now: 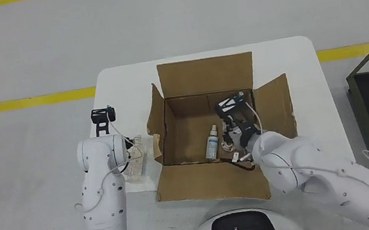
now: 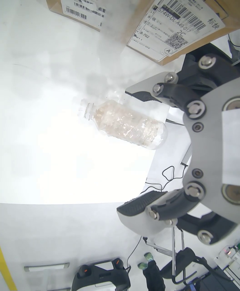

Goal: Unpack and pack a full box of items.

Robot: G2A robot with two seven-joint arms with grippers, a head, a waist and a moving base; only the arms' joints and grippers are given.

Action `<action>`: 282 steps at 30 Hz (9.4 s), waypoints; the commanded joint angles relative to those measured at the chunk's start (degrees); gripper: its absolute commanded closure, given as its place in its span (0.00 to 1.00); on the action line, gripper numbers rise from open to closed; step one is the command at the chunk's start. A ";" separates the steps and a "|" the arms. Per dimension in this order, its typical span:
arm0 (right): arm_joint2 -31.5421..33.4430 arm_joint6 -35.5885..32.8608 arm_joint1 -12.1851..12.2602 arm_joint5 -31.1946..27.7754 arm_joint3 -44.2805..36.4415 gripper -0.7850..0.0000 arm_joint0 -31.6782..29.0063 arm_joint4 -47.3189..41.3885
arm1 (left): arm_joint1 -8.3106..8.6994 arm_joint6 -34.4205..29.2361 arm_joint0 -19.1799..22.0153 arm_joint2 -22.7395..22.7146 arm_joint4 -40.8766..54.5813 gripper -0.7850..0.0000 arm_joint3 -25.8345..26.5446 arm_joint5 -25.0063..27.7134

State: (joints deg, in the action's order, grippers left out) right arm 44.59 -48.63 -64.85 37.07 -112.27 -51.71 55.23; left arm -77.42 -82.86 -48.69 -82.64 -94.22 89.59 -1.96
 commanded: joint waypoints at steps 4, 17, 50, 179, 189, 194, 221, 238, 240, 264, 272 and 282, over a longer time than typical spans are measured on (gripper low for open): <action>-6.60 6.00 -4.47 15.94 7.91 1.00 2.32 -2.62 | 0.00 0.00 0.00 0.00 0.00 0.00 0.00 0.00; -5.70 15.07 -11.74 20.93 18.06 0.98 3.46 -13.39 | 0.00 0.00 0.00 0.00 0.00 0.00 0.00 0.00; -10.65 10.01 -17.37 16.97 31.54 0.04 10.95 -16.74 | 0.00 0.00 0.00 0.00 0.00 0.00 0.00 0.00; 53.14 -7.05 -10.99 -29.91 -21.29 1.00 -25.68 9.45 | 0.00 0.00 0.00 0.00 0.00 0.00 0.00 0.00; 66.18 -18.84 -9.09 -49.07 -14.38 1.00 -33.59 -1.48 | 0.00 0.00 0.00 0.00 0.00 0.00 0.00 0.00; 62.55 -18.24 -8.93 -51.11 -12.32 1.00 -38.96 -1.10 | 0.00 0.00 0.00 0.00 0.00 0.00 0.00 0.00; 44.98 -14.32 -8.18 -44.67 6.36 0.95 -30.86 15.64 | 0.00 0.00 0.00 0.00 0.00 0.00 0.00 0.00; 43.65 -15.62 -7.66 -42.65 7.19 0.37 -28.91 16.48 | 0.00 0.00 0.00 0.00 0.00 0.00 0.00 0.00; 44.32 -15.83 -7.56 -42.39 6.10 0.24 -29.03 15.71 | 0.00 0.00 0.00 0.00 0.00 0.00 0.00 0.00; 39.16 -11.95 -6.79 -36.13 -12.91 1.00 -10.51 5.33 | 0.00 0.00 0.00 0.00 0.00 0.00 0.00 0.00; 27.64 -11.72 -7.32 -30.79 -9.47 1.00 -16.03 13.45 | 0.00 0.00 0.00 0.00 0.00 0.00 0.00 0.00; 27.49 -11.71 -7.34 -30.52 -9.27 1.00 -16.12 13.58 | 0.00 0.00 0.00 0.00 0.00 0.00 0.00 0.00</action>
State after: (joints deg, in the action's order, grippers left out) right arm 72.09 -60.35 -72.20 6.55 -121.54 -67.83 68.81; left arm -77.42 -82.86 -48.69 -82.64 -94.22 89.59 -1.96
